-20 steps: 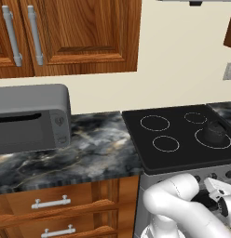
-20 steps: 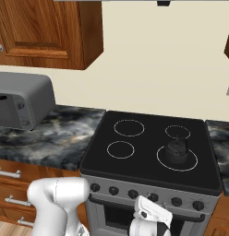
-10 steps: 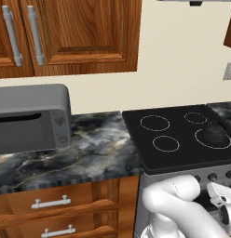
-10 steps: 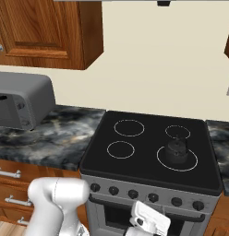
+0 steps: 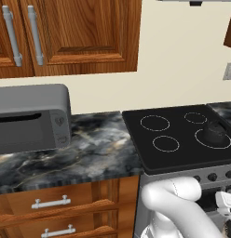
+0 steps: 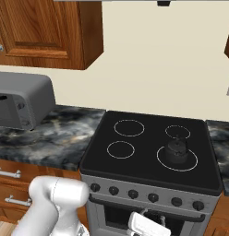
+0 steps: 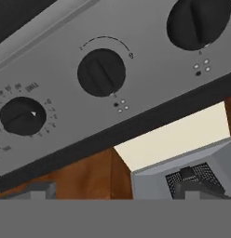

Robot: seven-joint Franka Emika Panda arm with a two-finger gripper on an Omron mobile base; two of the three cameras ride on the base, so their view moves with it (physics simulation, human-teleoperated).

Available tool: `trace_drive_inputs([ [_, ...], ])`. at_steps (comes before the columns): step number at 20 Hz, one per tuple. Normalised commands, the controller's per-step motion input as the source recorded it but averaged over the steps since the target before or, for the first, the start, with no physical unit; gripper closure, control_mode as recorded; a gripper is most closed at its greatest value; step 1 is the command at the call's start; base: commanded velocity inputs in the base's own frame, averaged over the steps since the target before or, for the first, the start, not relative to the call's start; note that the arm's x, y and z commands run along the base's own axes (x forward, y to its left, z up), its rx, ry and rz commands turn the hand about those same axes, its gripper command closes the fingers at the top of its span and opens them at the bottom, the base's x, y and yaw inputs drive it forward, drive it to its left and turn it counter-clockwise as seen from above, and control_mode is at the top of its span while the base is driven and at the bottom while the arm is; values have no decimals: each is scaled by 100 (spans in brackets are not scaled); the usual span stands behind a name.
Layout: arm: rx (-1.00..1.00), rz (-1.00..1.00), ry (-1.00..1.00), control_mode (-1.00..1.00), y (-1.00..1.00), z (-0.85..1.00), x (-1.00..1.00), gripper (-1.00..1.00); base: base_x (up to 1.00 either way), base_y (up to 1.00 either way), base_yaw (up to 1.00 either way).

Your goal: The kettle is done boiling. Turn off the stove, then wait for 300 timesteps before moving the kettle to the dining table.

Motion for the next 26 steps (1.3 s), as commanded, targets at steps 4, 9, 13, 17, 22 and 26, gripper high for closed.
trace_drive_inputs([
  [4,-3,-7,-13,-100,0,50,-48,-100,0,0,0],
  [9,-5,-11,-4,-100,0,63,-25,-100,0,0,0],
  [13,-5,-13,0,-100,0,64,-16,-100,0,0,0],
  [17,-5,-14,0,-100,0,61,-10,-100,0,0,0],
  [22,-8,-14,0,-100,1,53,-2,-100,0,0,0],
  [26,-10,-14,0,-100,12,37,0,-100,0,0,0],
])
